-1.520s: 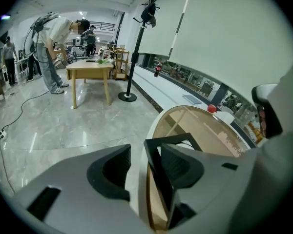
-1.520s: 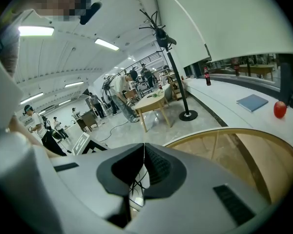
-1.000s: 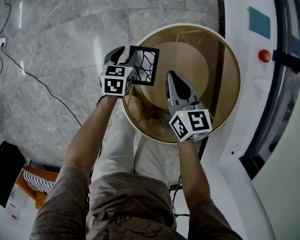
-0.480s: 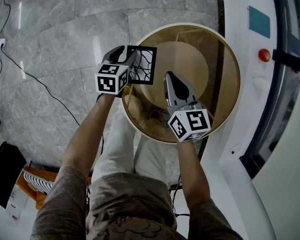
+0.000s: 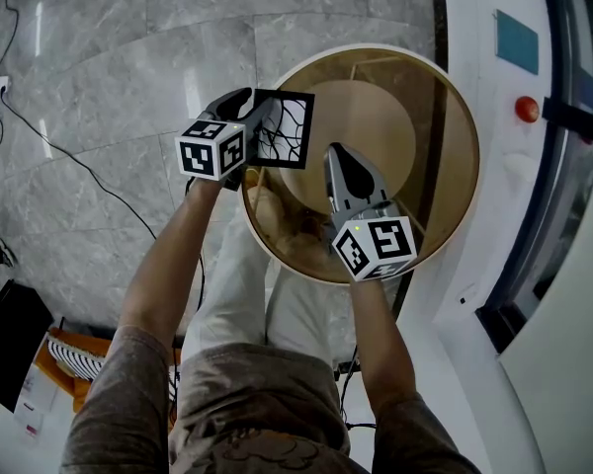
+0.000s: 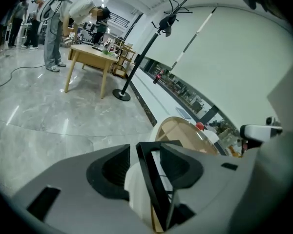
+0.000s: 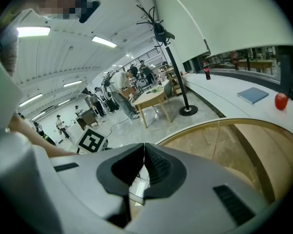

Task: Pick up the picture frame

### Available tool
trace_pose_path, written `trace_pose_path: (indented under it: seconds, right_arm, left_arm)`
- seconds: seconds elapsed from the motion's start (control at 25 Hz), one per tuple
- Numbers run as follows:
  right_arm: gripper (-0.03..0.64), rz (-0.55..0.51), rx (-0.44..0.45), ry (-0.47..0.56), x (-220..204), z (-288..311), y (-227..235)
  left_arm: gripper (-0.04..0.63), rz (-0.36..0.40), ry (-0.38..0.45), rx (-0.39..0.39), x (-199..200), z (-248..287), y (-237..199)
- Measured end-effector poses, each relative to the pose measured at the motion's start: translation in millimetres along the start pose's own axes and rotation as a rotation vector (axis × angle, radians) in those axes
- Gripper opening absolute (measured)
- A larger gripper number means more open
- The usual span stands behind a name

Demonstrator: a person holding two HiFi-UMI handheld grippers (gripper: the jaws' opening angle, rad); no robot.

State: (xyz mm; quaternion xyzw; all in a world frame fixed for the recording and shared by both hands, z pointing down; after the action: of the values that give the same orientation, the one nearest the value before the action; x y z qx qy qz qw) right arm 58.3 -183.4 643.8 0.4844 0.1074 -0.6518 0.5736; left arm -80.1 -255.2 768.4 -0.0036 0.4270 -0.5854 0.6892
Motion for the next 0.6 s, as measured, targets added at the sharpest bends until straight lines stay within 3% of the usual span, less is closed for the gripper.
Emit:
trace_pose_path:
  seconds: [0.6]
  right_arm:
    - [0.020, 0.009, 0.006, -0.015, -6.7, 15.9, -3.3]
  left_arm:
    - [0.190, -0.073, 0.005, -0.151, 6.2, 7.3, 5.5]
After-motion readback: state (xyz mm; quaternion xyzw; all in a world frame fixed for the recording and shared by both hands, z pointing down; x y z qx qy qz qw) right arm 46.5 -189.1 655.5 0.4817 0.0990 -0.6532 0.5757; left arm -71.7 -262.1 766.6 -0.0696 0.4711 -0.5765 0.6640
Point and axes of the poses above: the fingertips, and each gripper's own axes: z forward along the fingers, y to its right, x out of its top, the point moved 2 cm from there along -z, backward along the fingers, and after that the axes turned 1 degree about x, right-handed, at the moved point
